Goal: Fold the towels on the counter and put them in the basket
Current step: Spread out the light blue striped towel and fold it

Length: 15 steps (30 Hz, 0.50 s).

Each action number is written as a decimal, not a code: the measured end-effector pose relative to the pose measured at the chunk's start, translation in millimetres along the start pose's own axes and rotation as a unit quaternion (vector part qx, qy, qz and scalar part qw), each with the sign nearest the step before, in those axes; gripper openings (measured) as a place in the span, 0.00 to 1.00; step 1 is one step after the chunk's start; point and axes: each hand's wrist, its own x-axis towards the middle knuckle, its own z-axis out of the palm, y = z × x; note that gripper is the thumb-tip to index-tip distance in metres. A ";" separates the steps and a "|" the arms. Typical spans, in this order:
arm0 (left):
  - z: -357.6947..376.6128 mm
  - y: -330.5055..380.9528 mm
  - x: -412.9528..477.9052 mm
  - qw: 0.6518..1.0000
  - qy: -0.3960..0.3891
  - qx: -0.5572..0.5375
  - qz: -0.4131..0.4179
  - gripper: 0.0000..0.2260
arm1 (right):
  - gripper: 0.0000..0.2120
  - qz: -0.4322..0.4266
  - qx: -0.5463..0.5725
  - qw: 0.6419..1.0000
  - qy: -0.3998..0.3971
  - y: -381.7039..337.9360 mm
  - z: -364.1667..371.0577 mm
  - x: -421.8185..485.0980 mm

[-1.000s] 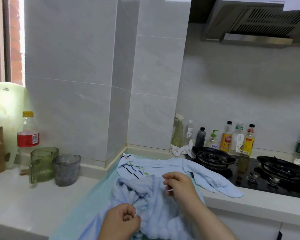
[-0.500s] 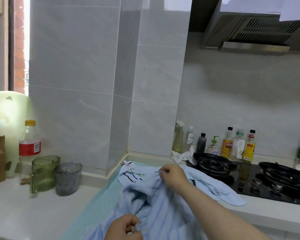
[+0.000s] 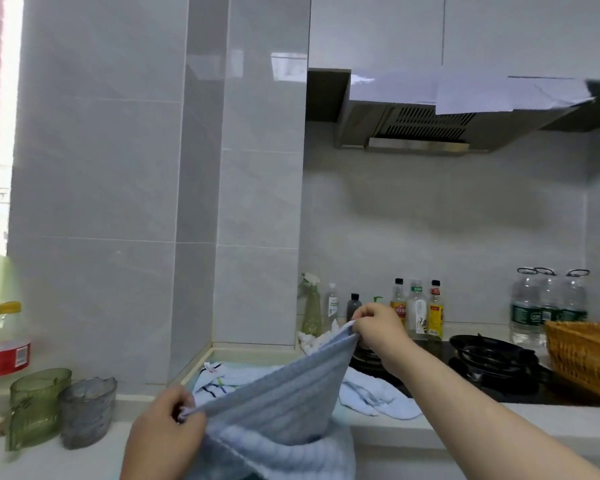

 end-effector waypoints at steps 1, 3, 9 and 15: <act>-9.3 21.4 1.9 0.998 0.022 -0.032 0.040 0.05 | 0.12 0.013 0.022 1.000 0.006 -2.9 -2.5 -3.8; -33.3 56.3 5.1 0.991 0.054 -0.071 0.102 0.06 | 0.14 0.023 0.062 0.998 0.007 -9.6 -2.9 -10.7; -55.7 106.7 39.0 0.983 0.091 -0.133 0.088 0.11 | 0.17 -0.028 0.018 0.999 -0.033 -50.6 -10.8 -30.5; -83.4 148.1 56.6 0.969 0.131 -0.145 0.150 0.10 | 0.07 0.010 -0.086 0.987 -0.134 -77.6 -22.3 -40.3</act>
